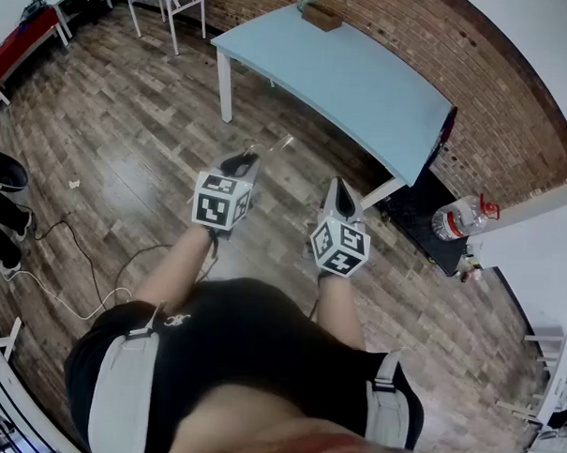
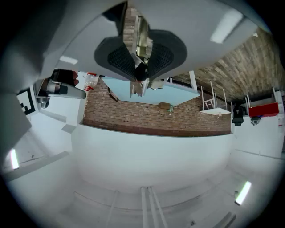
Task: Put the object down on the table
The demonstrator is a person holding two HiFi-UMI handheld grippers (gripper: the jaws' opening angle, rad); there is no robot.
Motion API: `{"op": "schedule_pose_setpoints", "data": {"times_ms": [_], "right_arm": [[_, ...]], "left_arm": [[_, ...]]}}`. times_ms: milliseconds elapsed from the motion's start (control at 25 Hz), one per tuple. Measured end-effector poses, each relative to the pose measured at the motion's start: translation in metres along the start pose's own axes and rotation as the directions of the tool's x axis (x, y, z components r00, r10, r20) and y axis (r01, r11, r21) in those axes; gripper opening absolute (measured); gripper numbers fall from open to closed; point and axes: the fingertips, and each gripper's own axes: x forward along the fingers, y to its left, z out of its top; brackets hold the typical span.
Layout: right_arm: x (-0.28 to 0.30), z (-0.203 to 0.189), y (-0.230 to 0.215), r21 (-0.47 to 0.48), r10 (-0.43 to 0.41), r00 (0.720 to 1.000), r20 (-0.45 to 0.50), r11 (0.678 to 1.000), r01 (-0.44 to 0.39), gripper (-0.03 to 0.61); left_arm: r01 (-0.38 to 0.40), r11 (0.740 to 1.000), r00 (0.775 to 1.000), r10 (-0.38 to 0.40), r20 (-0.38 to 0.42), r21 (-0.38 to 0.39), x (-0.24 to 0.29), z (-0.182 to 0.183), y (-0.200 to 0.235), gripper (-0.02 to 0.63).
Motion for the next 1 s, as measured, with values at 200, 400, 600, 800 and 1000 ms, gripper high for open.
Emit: {"op": "schedule_pose_setpoints", "data": {"times_ms": [200, 400, 600, 800, 1000], "right_arm": [[0.0, -0.002, 0.002, -0.011, 0.008, 1.0, -0.006, 1.0, -0.008, 0.012], [0.002, -0.007, 0.006, 0.004, 0.002, 1.0, 0.003, 1.0, -0.002, 0.014], [0.008, -0.005, 0.012, 0.026, 0.011, 1.0, -0.008, 1.0, -0.01, 0.014], [0.011, -0.007, 0.03, -0.001, 0.009, 1.0, -0.011, 1.0, -0.009, 0.015], [0.019, -0.008, 0.055, -0.027, 0.007, 1.0, -0.011, 1.0, -0.007, 0.015]], "left_arm": [[-0.012, 1.0, 1.0, 0.013, -0.017, 0.013, 0.0, -0.004, -0.001, 0.089], [-0.016, 1.0, 1.0, 0.016, -0.019, 0.01, 0.001, -0.008, 0.005, 0.088], [-0.004, 1.0, 1.0, 0.004, -0.026, 0.003, 0.004, -0.005, 0.011, 0.087], [0.007, 1.0, 0.999, -0.007, -0.032, 0.011, 0.001, -0.007, 0.023, 0.087], [0.01, 1.0, 1.0, -0.01, -0.016, 0.007, -0.005, -0.003, 0.045, 0.087]]}}
